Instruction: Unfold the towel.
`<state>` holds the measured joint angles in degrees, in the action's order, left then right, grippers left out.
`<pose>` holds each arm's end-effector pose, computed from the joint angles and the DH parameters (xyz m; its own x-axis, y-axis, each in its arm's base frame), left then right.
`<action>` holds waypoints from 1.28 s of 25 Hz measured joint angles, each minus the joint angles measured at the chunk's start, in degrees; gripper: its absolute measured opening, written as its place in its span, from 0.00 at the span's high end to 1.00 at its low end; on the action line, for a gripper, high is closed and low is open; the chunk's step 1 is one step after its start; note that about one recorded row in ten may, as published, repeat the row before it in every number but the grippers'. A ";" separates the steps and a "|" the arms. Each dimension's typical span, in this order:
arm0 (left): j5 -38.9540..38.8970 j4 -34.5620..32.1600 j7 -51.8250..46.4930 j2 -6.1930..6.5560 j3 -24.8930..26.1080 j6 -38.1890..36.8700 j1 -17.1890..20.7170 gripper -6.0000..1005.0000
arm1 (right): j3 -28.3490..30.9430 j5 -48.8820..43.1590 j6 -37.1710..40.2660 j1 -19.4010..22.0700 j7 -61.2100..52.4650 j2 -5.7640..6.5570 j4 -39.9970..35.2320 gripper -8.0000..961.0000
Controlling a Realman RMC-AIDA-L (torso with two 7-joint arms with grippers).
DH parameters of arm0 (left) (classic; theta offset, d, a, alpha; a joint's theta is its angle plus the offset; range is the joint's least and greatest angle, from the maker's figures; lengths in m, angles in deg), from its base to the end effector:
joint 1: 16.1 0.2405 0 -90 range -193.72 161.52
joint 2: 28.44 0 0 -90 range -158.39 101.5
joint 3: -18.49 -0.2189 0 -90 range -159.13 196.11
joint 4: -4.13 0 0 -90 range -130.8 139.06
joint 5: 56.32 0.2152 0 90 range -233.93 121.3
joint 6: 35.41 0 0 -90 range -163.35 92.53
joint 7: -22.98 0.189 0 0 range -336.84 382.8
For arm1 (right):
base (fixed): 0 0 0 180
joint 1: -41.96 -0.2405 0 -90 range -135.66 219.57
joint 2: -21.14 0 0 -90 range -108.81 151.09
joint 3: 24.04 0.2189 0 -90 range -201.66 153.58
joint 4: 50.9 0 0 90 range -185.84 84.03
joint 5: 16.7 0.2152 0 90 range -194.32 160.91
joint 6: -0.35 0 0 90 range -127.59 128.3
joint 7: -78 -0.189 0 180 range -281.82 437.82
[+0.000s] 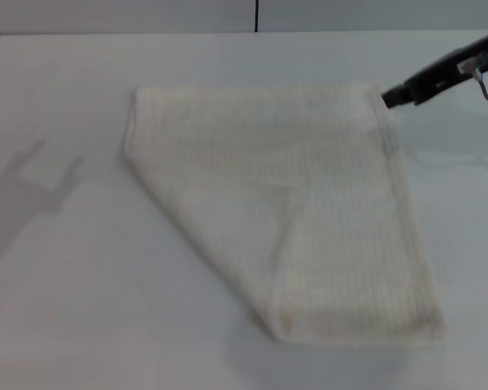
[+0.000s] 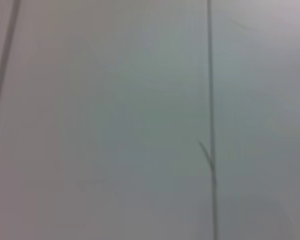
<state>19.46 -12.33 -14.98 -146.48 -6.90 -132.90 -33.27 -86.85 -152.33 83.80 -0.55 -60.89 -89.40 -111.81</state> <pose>-0.2717 0.2997 0.0673 0.5624 -0.2645 0.7834 0.6173 -0.4961 -0.6107 0.1724 0.4103 0.0334 0.7223 -0.6871 -0.0790 -0.6587 -0.6485 -0.3816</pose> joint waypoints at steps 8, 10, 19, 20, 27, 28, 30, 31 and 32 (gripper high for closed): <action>-0.02 -7.20 -7.52 0.06 -9.94 4.63 -0.30 0.32 | -1.16 -10.01 -4.04 -2.94 -1.79 -2.73 4.24 0.99; -0.02 -7.20 -7.52 0.06 -9.94 4.63 -0.30 0.32 | -1.18 -10.18 -6.12 -3.09 -1.81 -3.05 5.93 0.99; 17.63 -18.17 -22.63 -0.46 -22.98 9.05 -6.93 0.32 | -1.25 -10.22 -8.87 -3.56 -2.77 -3.31 9.77 0.99; 17.64 -17.81 -22.76 -0.58 -24.52 9.14 -7.50 0.32 | -1.26 -10.26 -8.90 -3.60 -2.80 -3.31 10.06 0.99; 17.32 -13.14 -22.37 -0.79 -28.27 9.43 -11.06 0.32 | -2.61 -12.27 -10.54 -4.04 -4.84 -3.29 12.69 0.99; 17.32 -12.72 -22.35 -0.83 -28.43 9.42 -11.32 0.32 | -3.06 -12.39 -10.81 -4.05 -5.20 -3.29 12.94 0.99; 17.16 -10.57 -21.92 -1.01 -29.17 9.37 -12.24 0.32 | -4.16 -12.48 -11.88 -4.13 -5.76 -3.36 13.75 0.99; 17.16 -10.57 -21.92 -1.01 -29.17 9.37 -12.24 0.32 | -4.16 -12.48 -11.88 -4.13 -5.76 -3.36 13.75 0.99; 16.90 -8.50 -20.93 -1.06 -29.55 9.30 -13.06 0.32 | -4.29 -12.48 -12.60 -4.16 -5.88 -3.53 14.21 0.99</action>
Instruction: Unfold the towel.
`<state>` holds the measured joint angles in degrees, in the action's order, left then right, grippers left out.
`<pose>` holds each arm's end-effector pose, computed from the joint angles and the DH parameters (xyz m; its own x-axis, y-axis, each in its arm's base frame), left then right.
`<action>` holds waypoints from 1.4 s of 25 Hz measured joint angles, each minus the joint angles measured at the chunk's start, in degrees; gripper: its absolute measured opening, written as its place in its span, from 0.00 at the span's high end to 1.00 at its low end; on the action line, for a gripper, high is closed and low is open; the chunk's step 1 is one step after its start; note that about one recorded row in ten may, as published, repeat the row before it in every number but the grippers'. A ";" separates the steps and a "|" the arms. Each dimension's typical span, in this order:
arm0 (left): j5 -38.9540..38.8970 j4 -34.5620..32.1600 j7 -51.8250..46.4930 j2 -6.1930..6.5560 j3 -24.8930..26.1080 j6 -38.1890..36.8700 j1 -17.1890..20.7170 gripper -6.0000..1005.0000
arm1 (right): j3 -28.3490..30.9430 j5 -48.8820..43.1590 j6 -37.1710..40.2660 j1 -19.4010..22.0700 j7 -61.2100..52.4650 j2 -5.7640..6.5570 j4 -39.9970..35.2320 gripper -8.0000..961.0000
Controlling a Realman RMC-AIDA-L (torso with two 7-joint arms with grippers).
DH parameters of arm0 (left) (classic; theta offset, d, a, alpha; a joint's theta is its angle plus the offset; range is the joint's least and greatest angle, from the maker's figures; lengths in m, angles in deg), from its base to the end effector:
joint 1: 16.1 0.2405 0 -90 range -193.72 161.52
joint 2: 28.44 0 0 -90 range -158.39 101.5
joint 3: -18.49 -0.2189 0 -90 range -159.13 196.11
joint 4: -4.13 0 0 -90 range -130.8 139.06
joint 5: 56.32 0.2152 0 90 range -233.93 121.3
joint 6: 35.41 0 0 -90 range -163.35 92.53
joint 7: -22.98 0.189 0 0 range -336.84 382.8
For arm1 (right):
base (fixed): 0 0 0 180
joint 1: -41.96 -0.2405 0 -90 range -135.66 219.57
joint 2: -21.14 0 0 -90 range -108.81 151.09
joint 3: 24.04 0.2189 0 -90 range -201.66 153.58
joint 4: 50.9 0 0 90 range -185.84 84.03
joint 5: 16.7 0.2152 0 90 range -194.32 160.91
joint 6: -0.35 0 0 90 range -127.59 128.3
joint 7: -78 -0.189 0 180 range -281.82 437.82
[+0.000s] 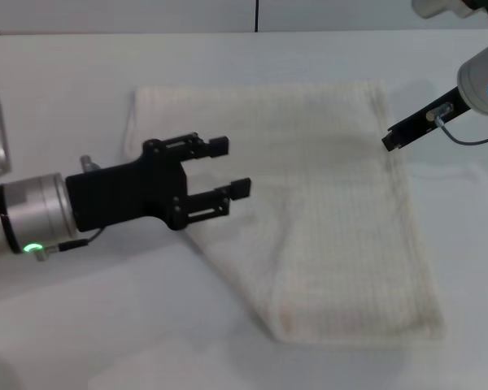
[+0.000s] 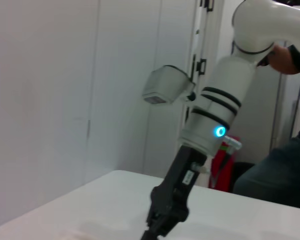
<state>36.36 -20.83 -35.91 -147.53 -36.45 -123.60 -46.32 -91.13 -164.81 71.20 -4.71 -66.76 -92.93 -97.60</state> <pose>-0.1855 0.3143 -0.0574 0.7565 0.1242 0.6421 0.2811 -0.9482 -0.1477 0.2195 0.4174 -0.0159 0.6195 -0.7847 0.0215 -0.6685 -0.5418 -0.5095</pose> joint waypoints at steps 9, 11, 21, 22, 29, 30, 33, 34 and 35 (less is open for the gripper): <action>-0.42 4.97 2.45 -0.01 -1.54 -0.12 -3.02 0.32 | -0.62 -0.09 -1.59 -0.70 -0.13 -0.29 2.69 0.99; -0.87 6.07 2.87 -0.06 -1.67 -0.01 -3.87 0.32 | -0.66 -0.10 -2.14 -0.70 -0.22 -0.33 2.84 0.99; -6.17 19.79 16.20 -0.09 -1.01 8.02 -9.79 0.32 | -0.70 -0.10 -3.25 -0.73 -0.41 -0.47 3.53 0.99; -6.67 21.11 17.47 -0.09 -0.93 9.54 -10.30 0.32 | -0.70 -0.10 -3.25 -0.73 -0.41 -0.47 3.53 0.99; -7.58 29.02 27.46 -0.09 4.37 16.32 -12.58 0.32 | -0.67 -0.10 -4.07 -0.52 -0.43 -0.46 3.54 0.99; -7.58 29.02 27.46 -0.09 4.37 16.32 -12.58 0.32 | -0.67 -0.10 -4.07 -0.52 -0.43 -0.46 3.54 0.99; -6.35 33.71 32.33 -0.08 8.90 19.26 -13.89 0.32 | -0.66 -0.09 -4.41 -0.55 -0.43 -0.45 3.54 0.99; -6.35 33.71 32.33 -0.08 8.90 19.26 -13.89 0.32 | -0.66 -0.09 -4.63 -0.58 -0.42 -0.45 3.54 0.99; -4.02 35.08 33.25 -0.09 11.36 19.57 -14.19 0.32 | -0.66 -0.09 -4.63 -0.58 -0.42 -0.45 3.54 0.99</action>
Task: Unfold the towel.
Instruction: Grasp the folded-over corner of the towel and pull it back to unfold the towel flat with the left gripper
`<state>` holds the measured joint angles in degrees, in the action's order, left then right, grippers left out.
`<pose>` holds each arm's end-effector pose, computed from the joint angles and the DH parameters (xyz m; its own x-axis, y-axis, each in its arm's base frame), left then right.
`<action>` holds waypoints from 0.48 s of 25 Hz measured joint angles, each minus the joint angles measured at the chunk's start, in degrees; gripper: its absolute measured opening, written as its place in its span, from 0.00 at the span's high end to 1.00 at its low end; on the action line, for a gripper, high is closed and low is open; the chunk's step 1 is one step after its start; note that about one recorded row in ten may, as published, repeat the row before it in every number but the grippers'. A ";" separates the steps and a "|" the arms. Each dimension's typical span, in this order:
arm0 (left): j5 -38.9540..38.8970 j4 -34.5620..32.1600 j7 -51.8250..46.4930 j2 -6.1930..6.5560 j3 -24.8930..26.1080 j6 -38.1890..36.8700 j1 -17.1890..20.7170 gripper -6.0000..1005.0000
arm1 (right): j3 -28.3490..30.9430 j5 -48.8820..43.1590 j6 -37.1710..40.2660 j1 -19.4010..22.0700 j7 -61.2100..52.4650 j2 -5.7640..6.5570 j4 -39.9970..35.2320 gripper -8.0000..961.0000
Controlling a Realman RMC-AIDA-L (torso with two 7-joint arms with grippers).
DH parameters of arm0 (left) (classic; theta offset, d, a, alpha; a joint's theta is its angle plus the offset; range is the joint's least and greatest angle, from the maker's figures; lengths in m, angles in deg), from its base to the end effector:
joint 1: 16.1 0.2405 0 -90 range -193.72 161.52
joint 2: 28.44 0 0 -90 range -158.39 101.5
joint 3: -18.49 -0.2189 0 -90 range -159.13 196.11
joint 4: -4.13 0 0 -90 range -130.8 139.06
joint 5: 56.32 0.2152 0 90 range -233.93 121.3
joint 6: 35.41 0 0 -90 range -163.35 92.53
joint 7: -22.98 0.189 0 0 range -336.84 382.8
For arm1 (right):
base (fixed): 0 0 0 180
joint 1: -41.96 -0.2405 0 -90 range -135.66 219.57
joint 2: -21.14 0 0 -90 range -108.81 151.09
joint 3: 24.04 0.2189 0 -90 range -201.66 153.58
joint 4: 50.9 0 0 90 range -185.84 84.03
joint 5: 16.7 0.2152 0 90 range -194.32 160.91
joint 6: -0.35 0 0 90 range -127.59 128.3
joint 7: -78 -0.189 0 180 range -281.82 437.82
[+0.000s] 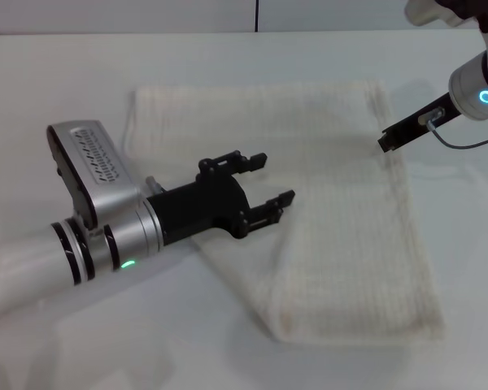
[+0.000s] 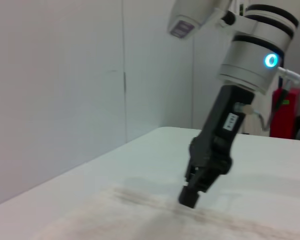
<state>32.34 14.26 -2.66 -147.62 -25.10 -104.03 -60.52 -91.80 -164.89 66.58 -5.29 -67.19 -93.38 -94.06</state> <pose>-0.1905 0.3208 -0.1379 0.8388 0.0619 0.5409 0.2921 -0.8896 -0.3512 0.2267 0.4216 -0.0253 0.6127 -0.7903 0.0006 -0.6711 -0.5207 -0.5277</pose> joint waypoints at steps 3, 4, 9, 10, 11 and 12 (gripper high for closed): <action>4.47 1.42 0.86 0.00 4.24 0.27 -0.36 0.32 | 0.07 0.01 -0.51 -0.04 0.00 0.00 0.00 0.99; 10.61 3.98 3.91 0.00 11.54 2.61 -0.75 0.32 | 0.15 0.01 -0.66 -0.09 0.00 0.00 0.00 0.99; 17.41 6.68 6.89 0.00 20.48 7.81 -1.01 0.32 | 0.11 0.01 -0.73 -0.13 0.00 0.00 0.06 0.99; 17.41 6.68 6.89 0.00 20.48 7.81 -1.01 0.32 | 0.11 0.01 -0.73 -0.13 0.00 0.00 0.06 0.99; 24.69 7.70 7.78 0.00 29.97 11.54 -0.36 0.32 | 0.11 0.01 -0.74 -0.13 0.00 0.00 0.06 0.99; 25.79 7.66 7.78 0.00 31.24 11.68 -0.12 0.32 | 0.11 0.01 -0.75 -0.13 -0.01 0.00 0.07 0.99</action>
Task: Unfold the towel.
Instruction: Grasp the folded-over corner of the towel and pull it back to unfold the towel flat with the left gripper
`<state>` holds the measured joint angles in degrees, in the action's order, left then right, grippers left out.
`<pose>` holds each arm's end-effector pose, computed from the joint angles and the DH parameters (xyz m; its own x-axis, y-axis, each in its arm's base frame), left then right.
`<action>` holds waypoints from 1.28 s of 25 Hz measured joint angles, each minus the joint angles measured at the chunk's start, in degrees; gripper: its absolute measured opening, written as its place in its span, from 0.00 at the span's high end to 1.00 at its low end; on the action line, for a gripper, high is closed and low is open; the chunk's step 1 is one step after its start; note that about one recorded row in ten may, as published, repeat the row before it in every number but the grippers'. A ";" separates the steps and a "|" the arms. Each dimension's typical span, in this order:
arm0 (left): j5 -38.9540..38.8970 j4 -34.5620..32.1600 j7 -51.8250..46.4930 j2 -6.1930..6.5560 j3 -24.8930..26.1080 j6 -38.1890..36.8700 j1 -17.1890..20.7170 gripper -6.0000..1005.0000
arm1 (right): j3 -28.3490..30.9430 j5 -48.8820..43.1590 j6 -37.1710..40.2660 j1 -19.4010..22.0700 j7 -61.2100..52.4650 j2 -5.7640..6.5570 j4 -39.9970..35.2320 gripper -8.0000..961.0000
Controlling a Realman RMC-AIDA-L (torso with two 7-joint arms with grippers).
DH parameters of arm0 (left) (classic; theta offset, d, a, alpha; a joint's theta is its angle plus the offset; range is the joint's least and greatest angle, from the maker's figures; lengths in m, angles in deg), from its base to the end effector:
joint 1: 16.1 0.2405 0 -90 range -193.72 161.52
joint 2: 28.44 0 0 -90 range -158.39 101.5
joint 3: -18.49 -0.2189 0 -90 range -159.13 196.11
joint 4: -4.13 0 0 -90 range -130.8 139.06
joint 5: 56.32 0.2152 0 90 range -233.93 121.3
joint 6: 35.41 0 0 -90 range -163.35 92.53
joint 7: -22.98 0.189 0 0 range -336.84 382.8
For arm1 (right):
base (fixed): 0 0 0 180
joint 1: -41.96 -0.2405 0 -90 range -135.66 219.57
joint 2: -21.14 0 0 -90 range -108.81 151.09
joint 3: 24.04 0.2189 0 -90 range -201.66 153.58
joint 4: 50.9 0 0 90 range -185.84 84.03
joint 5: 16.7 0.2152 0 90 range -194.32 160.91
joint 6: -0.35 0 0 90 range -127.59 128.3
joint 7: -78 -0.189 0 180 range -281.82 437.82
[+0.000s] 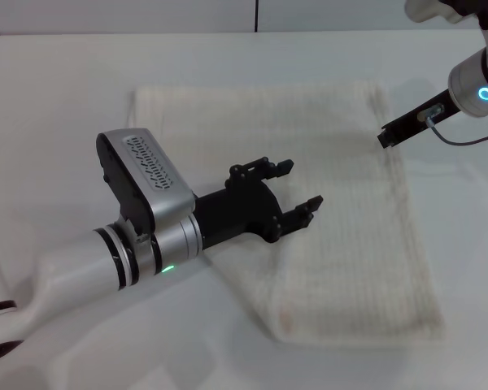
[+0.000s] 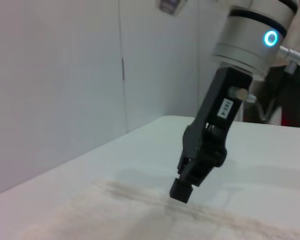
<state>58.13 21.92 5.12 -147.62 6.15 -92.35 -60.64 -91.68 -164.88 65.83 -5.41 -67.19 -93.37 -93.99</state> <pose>-0.1726 0.3196 -0.1673 0.8580 0.0689 0.5090 0.3007 -0.8707 -0.3891 0.2258 0.4244 -0.0245 0.6173 -0.7867 -0.0100 -0.6687 -0.5179 -0.5335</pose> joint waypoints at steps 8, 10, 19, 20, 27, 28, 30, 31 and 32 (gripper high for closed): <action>10.05 0.39 -2.63 0.04 5.89 5.29 -0.97 0.32 | -0.04 0.22 0.02 0.31 0.00 0.00 0.02 0.99; 11.61 0.38 -4.43 0.05 5.96 6.14 -1.70 0.32 | -0.04 0.29 0.04 0.33 0.00 -0.01 0.02 0.99; 12.13 -0.14 -5.38 0.33 7.31 6.80 -2.35 0.32 | -0.03 0.52 0.00 0.52 0.00 -0.52 0.02 0.99; 12.13 -0.14 -5.38 0.33 7.31 6.80 -2.35 0.32 | -0.04 0.53 0.00 0.52 0.00 -0.53 0.02 0.99; 12.21 -0.84 -7.24 0.49 7.39 6.93 -3.54 0.34 | -0.03 0.47 0.47 0.10 0.00 -0.53 0.02 0.99; 12.21 -0.84 -7.24 0.49 7.39 6.93 -3.54 0.35 | -0.03 0.47 0.47 0.10 0.00 -0.53 0.02 0.99; 12.21 -0.84 -7.24 0.50 7.39 6.96 -3.62 0.36 | 0.05 0.35 0.40 0.06 -0.01 -0.54 0.02 0.99; 12.23 -0.99 -7.24 0.54 7.39 7.09 -3.78 0.36 | 0.13 0.33 0.31 0.06 -0.01 -0.54 0.01 0.99; 12.26 -1.14 -7.23 0.54 7.40 7.14 -3.78 0.37 | 0.31 0.32 0.16 0.05 -0.01 -0.53 0.02 0.99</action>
<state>70.39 20.78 -2.11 -147.08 13.55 -85.21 -64.42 -91.38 -164.56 65.99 -5.37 -67.20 -93.90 -93.97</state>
